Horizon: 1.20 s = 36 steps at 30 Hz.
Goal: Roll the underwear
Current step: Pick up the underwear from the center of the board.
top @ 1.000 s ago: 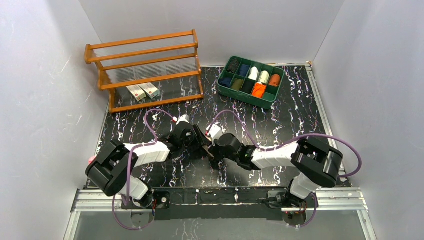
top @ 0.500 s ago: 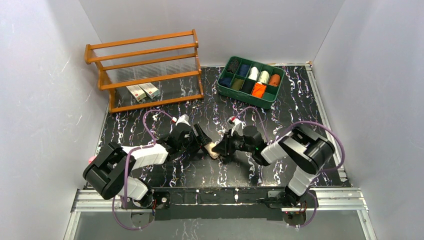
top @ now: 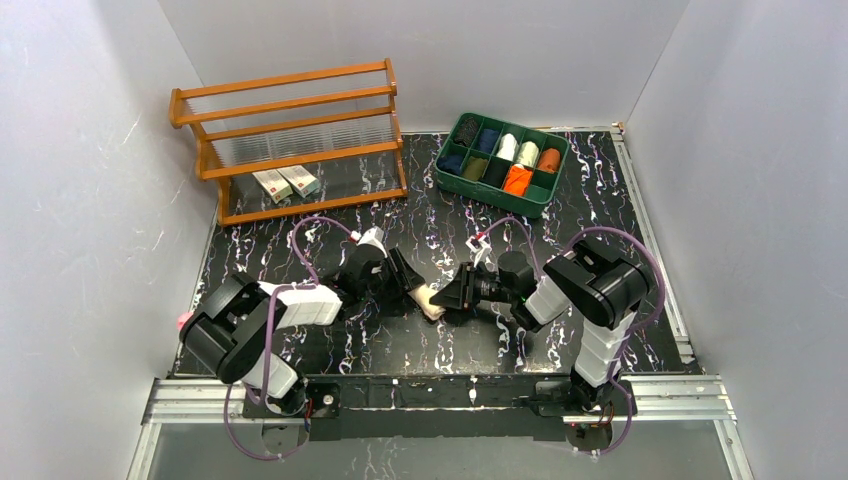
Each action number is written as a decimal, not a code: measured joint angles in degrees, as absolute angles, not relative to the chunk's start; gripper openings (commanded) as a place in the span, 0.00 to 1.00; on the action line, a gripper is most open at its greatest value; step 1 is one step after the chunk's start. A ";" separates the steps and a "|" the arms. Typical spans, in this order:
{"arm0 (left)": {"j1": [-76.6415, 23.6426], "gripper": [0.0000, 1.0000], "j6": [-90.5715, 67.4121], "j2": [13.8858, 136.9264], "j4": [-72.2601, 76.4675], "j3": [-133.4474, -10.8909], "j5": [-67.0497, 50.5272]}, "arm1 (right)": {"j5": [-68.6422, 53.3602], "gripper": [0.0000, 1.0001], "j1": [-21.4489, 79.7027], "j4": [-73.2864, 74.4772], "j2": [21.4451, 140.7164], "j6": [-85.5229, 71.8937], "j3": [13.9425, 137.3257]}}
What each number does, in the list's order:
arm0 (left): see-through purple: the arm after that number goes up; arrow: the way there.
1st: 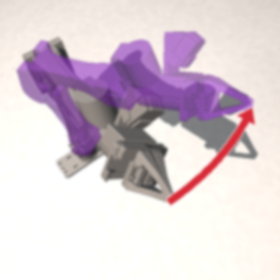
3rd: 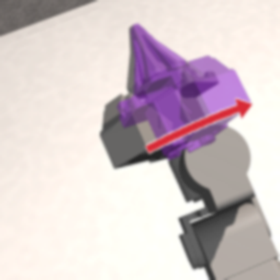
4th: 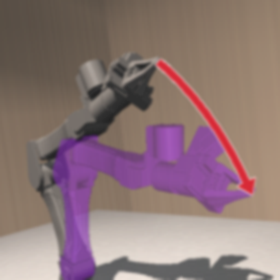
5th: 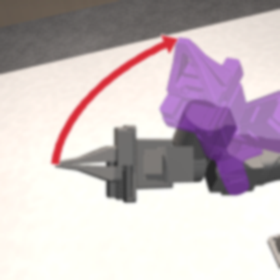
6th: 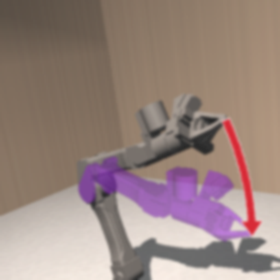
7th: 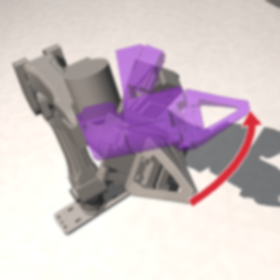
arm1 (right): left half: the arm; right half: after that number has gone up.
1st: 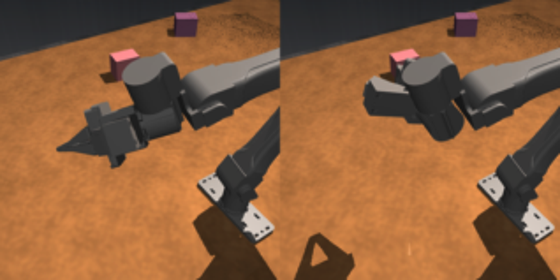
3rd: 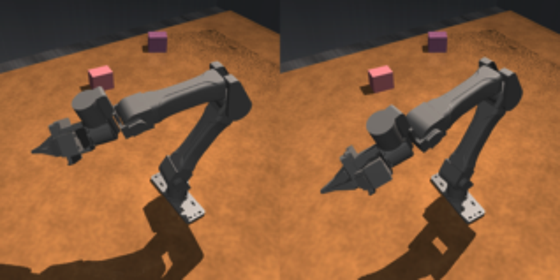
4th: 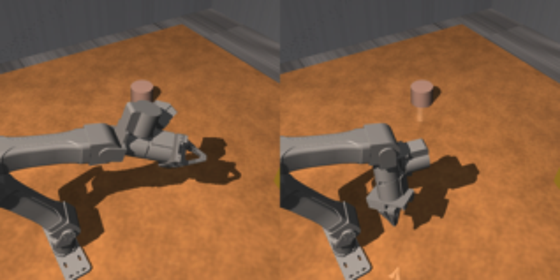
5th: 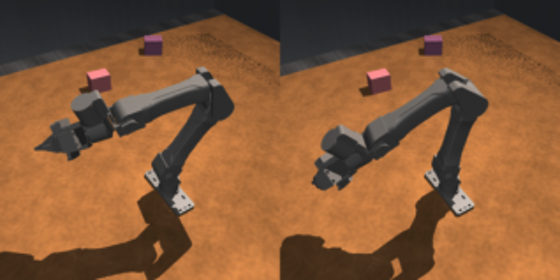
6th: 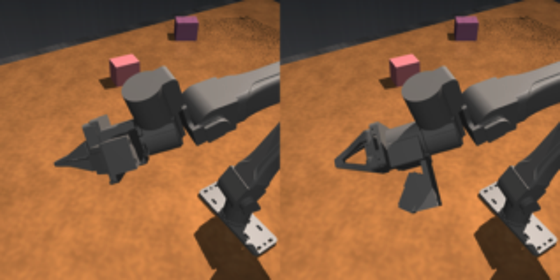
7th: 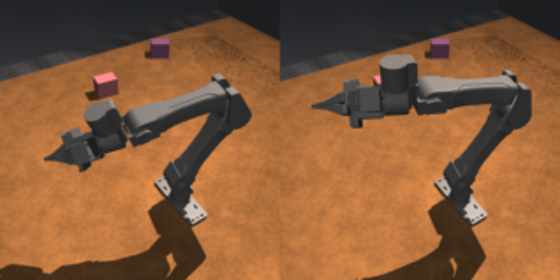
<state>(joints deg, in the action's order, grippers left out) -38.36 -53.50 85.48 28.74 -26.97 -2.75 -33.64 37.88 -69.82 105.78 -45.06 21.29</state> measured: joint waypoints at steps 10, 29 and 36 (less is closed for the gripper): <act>-38.37 0.27 -53.58 88.03 30.56 -26.98 -3.89 | -32.13 0.87 37.99 -50.10 97.58 -36.59 25.60; -38.40 0.27 -53.12 88.47 26.83 -29.26 -3.92 | -8.78 0.95 50.82 -13.06 83.86 -6.60 41.00; -38.45 0.26 -52.83 88.42 25.83 -29.74 -3.90 | -4.57 0.82 56.53 -11.89 89.25 -2.05 42.29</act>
